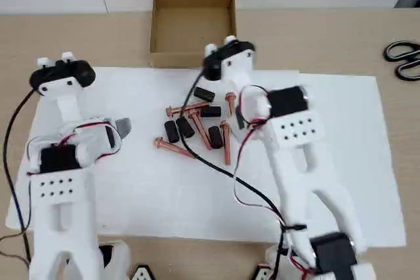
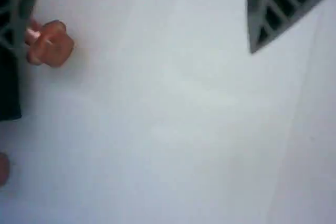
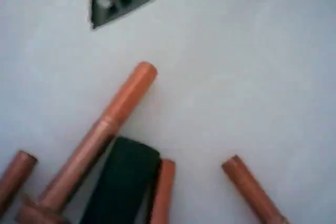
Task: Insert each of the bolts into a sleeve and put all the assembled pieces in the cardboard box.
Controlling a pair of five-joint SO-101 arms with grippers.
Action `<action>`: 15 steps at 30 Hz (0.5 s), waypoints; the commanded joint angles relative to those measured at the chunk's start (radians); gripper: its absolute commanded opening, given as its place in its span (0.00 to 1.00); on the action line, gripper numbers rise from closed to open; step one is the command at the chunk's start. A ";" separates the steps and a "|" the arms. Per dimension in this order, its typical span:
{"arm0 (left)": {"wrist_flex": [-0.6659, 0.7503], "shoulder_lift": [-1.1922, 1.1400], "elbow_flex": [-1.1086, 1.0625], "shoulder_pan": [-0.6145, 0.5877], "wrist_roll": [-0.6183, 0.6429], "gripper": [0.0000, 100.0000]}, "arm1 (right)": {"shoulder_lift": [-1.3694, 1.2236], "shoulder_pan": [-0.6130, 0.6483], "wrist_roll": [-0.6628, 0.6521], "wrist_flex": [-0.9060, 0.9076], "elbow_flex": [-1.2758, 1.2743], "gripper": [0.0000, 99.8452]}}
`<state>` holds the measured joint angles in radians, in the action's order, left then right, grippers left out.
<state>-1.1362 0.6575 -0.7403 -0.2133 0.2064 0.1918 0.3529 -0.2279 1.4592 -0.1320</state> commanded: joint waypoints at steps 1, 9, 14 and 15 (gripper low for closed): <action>0.038 -0.023 0.050 -0.006 0.009 0.26 | -0.105 0.030 0.044 -0.035 0.097 0.21; 0.144 -0.018 -0.073 -0.003 0.009 0.26 | -0.375 0.070 0.213 -0.125 0.235 0.21; 0.150 -0.018 -0.088 -0.002 0.009 0.26 | -0.432 0.139 0.241 -0.130 0.238 0.21; 0.149 -0.018 -0.088 -0.002 0.009 0.26 | -0.433 0.148 0.259 -0.130 0.239 0.21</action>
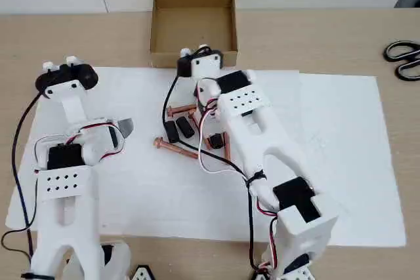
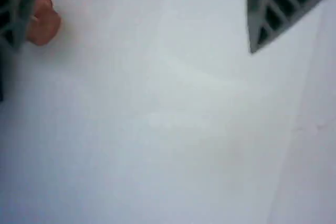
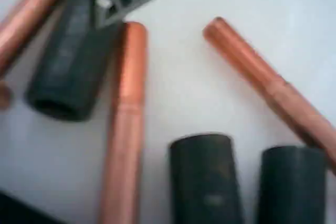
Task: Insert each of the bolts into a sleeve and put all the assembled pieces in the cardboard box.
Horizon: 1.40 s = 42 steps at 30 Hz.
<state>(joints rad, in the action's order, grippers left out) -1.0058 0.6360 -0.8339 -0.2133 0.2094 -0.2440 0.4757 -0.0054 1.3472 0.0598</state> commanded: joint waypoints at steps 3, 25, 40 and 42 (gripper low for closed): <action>0.017 0.003 0.004 -0.002 0.006 0.26 | -0.002 0.039 0.044 -0.033 0.044 0.21; 0.017 0.003 0.002 0.000 0.005 0.26 | -0.154 0.056 0.100 -0.107 0.048 0.21; 0.018 0.003 0.002 0.000 0.003 0.26 | -0.050 0.076 0.101 -0.073 0.023 0.21; 0.018 0.003 0.002 -0.002 0.003 0.26 | -0.047 0.076 0.101 -0.073 0.015 0.21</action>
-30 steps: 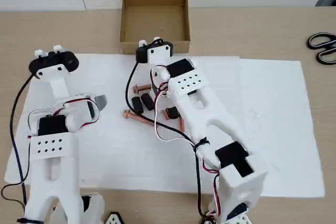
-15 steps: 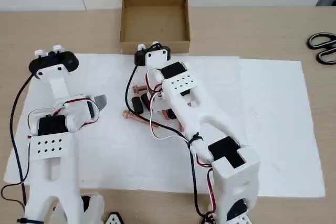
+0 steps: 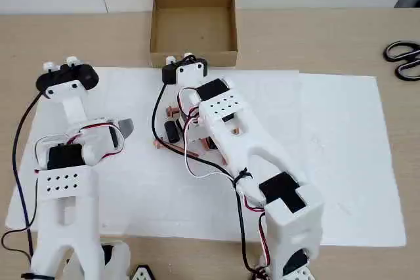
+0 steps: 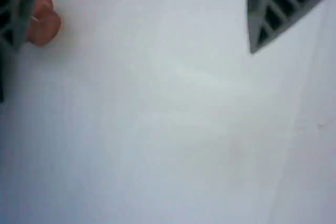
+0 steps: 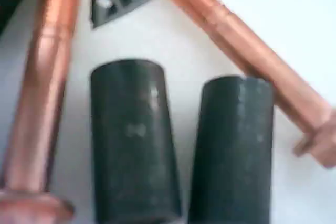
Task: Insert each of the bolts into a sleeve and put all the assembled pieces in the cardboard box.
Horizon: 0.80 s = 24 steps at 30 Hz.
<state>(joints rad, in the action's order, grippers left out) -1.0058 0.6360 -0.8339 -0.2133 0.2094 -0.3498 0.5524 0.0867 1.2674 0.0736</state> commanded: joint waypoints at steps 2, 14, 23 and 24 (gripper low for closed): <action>0.018 0.003 0.002 -0.002 0.003 0.26 | 0.061 -0.001 0.014 0.010 0.002 0.21; 0.018 0.003 0.002 -0.002 0.002 0.26 | 0.151 -0.001 0.077 0.036 -0.003 0.21; 0.018 0.002 0.002 -0.002 0.002 0.26 | 0.041 -0.002 0.095 0.021 -0.002 0.15; 0.018 0.002 0.002 -0.002 0.002 0.26 | 0.038 -0.002 0.095 0.021 -0.002 0.15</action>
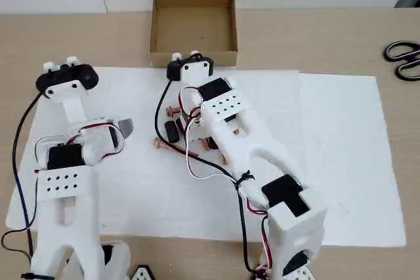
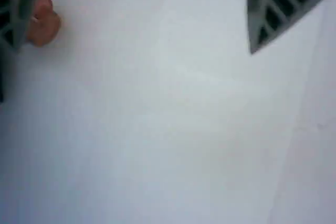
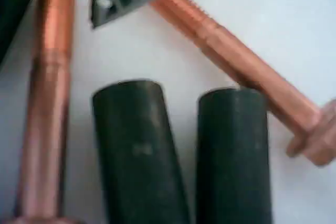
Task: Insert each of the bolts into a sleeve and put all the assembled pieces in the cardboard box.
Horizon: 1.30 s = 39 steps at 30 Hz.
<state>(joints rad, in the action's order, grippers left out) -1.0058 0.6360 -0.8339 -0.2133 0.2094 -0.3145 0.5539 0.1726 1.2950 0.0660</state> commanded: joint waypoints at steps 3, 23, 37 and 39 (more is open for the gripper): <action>0.018 0.000 0.002 -0.002 0.002 0.26 | 0.001 -0.005 0.009 -0.007 0.006 0.15; 0.018 -0.002 0.002 -0.003 0.000 0.26 | -0.005 -0.041 0.008 -0.076 -0.080 0.15; 0.018 -0.002 0.001 -0.005 0.000 0.26 | -0.005 -0.108 0.005 -0.114 -0.120 0.15; 0.018 -0.002 0.001 -0.005 0.000 0.26 | -0.005 -0.111 0.002 -0.113 -0.121 0.15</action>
<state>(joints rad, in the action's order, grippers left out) -1.0058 0.6360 -0.8370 -0.2133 0.2094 -0.3253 0.4741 0.1741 1.1891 -0.0522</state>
